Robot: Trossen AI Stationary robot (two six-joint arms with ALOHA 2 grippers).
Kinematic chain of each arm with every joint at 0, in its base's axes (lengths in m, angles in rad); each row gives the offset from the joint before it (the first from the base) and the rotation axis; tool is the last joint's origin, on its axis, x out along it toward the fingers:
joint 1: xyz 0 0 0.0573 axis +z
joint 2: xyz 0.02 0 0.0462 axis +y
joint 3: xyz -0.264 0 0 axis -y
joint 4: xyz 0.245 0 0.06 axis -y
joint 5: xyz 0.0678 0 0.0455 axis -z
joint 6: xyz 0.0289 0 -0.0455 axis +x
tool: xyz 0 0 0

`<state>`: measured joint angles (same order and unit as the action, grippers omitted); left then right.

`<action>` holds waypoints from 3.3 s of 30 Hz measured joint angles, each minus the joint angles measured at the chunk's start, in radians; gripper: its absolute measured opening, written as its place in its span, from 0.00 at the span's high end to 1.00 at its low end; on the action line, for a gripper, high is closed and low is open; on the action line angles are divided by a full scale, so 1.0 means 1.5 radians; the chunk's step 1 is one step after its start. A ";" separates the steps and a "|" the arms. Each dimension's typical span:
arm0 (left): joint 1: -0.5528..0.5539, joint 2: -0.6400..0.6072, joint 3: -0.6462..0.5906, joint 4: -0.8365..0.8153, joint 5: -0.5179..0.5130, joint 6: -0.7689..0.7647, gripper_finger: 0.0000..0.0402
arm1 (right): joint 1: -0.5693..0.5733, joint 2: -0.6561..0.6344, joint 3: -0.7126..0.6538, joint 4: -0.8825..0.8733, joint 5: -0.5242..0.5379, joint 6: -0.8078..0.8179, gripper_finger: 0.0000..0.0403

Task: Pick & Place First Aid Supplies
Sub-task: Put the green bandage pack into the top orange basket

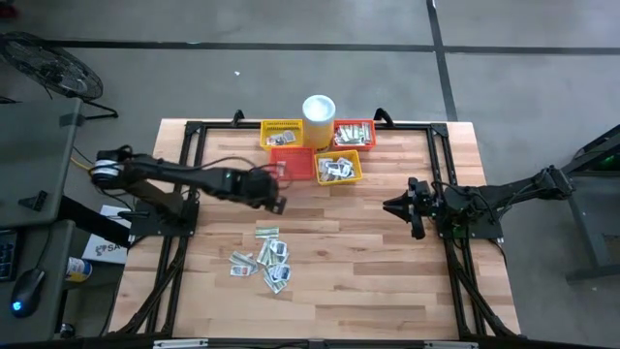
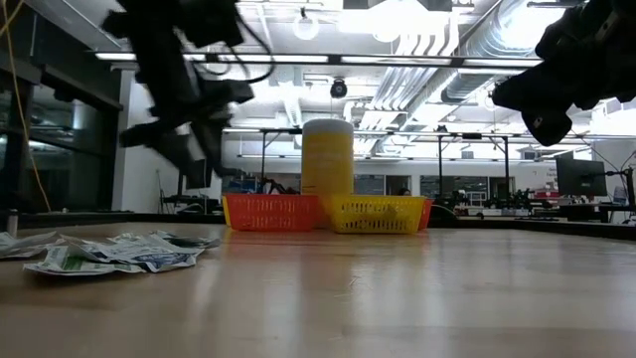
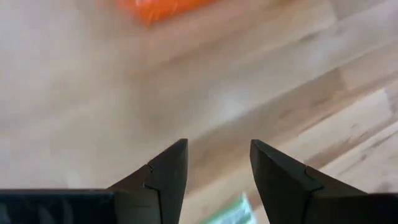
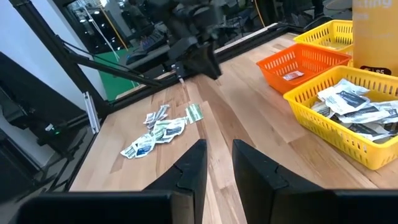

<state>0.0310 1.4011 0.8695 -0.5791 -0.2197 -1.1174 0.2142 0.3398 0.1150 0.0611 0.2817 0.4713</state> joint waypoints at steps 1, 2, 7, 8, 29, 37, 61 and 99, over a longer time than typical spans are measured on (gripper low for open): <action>-0.015 -0.012 -0.018 0.002 0.000 -0.031 0.57 | 0.000 0.000 0.000 -0.003 0.000 0.000 0.83; -0.028 -0.021 -0.033 -0.002 0.000 -0.062 0.57 | 0.000 0.000 0.000 -0.004 0.000 0.000 0.83; -0.096 -0.030 -0.071 -0.003 0.003 -0.179 0.57 | 0.000 0.000 0.000 -0.011 0.002 0.000 0.83; -0.106 -0.029 -0.073 -0.002 0.008 -0.196 0.57 | 0.000 0.000 0.000 -0.013 0.002 0.001 0.83; -0.196 0.018 -0.075 -0.033 0.033 -0.382 0.57 | 0.000 0.000 0.001 -0.013 0.002 0.001 0.83; -0.196 0.058 -0.075 -0.013 0.036 -0.393 0.57 | 0.000 0.000 0.001 -0.012 -0.001 0.002 0.83; -0.195 0.055 -0.173 0.156 0.055 -0.445 0.62 | 0.000 0.000 0.001 -0.011 -0.003 0.013 0.83; -0.197 0.044 -0.175 0.150 0.023 -0.424 1.00 | 0.000 0.000 0.001 -0.013 -0.006 0.015 0.83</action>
<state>-0.2638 1.4667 0.6075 -0.3542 -0.1847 -1.7531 0.2141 0.3405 0.1158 0.0410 0.2726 0.4934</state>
